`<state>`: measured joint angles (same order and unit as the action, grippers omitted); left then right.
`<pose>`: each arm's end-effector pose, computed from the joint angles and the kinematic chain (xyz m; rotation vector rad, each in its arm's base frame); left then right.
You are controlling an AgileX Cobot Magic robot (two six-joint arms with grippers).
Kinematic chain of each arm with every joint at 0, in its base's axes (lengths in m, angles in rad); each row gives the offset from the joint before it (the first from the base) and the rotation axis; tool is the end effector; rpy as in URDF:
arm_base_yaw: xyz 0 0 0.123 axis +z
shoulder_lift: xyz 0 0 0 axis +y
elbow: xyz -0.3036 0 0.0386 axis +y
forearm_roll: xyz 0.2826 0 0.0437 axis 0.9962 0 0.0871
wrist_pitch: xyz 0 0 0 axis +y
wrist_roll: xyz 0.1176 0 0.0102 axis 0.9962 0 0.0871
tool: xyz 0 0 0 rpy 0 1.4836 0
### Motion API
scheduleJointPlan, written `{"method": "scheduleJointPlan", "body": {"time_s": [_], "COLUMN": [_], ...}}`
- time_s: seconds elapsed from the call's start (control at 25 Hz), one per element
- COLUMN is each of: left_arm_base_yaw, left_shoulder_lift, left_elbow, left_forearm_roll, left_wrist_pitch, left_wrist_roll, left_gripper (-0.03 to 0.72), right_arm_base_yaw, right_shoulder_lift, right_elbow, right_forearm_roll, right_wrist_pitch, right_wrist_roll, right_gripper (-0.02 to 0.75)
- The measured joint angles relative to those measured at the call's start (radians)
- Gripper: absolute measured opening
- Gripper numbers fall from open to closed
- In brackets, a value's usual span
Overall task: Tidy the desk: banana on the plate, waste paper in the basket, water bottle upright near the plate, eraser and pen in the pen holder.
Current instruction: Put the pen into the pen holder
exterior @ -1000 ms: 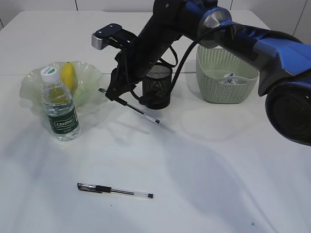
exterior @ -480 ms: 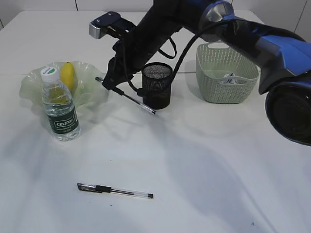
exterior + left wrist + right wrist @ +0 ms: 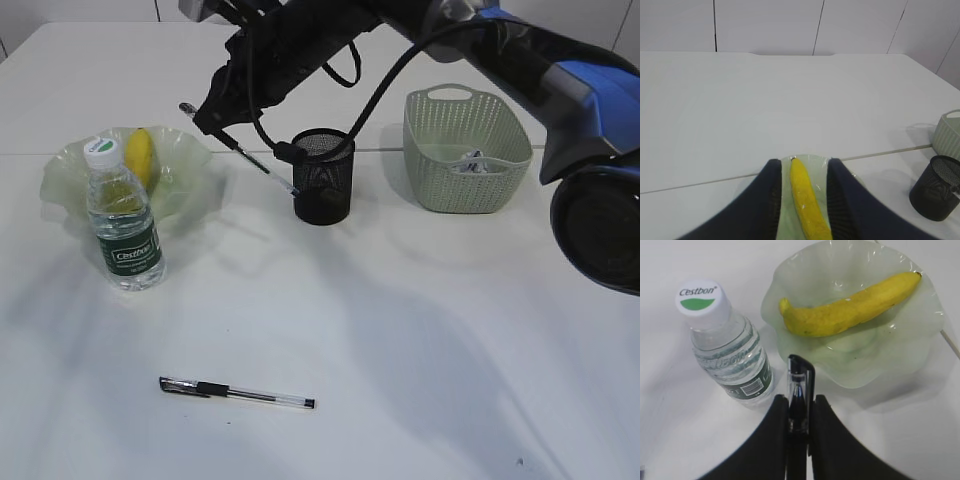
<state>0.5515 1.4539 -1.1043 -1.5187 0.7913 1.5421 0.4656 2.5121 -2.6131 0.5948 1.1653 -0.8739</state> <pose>0.3526 0.1184 0.3476 0.0734 1.8005 -0.3191 0.5154 0.3270 0.2629 -1.4173 1.9236 0.5969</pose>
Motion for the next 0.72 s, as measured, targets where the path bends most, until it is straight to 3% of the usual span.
{"method": "scheduleJointPlan", "body": {"time_s": [0.28,0.72], "left_arm_base_yaw": [0.0,0.0], "left_shoulder_lift": [0.0,0.0], "left_elbow": [0.0,0.0], "left_forearm_roll": [0.0,0.031], "left_wrist_pitch": [0.0,-0.017], "left_wrist_roll": [0.0,0.0], "left_gripper": [0.214,0.214], "right_arm_base_yaw": [-0.045,-0.125], "right_shoulder_lift": [0.0,0.0], "right_elbow": [0.0,0.0], "right_forearm_roll": [0.071,0.337], "right_wrist_pitch": [-0.021,-0.036], "right_wrist_roll": [-0.037,-0.231], "right_gripper": [0.061,0.061]}}
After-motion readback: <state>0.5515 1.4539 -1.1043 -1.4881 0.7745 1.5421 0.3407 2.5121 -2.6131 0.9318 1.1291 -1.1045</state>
